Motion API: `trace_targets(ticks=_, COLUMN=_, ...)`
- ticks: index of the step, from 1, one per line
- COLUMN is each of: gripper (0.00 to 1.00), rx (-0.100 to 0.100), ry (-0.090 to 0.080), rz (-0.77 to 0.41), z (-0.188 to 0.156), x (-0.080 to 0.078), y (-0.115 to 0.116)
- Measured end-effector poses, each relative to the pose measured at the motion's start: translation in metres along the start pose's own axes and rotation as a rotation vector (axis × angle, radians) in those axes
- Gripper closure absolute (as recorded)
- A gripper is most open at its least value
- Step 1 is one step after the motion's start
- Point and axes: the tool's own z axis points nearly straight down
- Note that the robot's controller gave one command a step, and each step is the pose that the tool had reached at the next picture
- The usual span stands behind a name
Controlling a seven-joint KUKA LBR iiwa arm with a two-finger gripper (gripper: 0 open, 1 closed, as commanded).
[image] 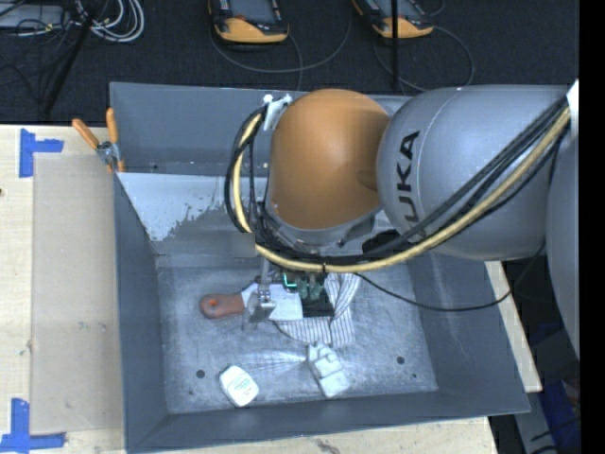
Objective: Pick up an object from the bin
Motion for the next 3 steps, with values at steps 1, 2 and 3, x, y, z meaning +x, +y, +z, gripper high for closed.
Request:
trace_targets(ticks=1, gripper=0.0, rx=-0.001, ry=-0.007, rz=0.003, z=-0.004, x=-0.002, y=-0.001)
trace_targets(ticks=2, gripper=0.0, rx=-0.003, ry=-0.015, rz=0.014, z=0.038, x=-0.005, y=-0.004)
trace_targets(ticks=3, gripper=0.0, rx=-0.002, ry=-0.011, rz=-0.007, z=0.099, x=-0.009, y=-0.007)
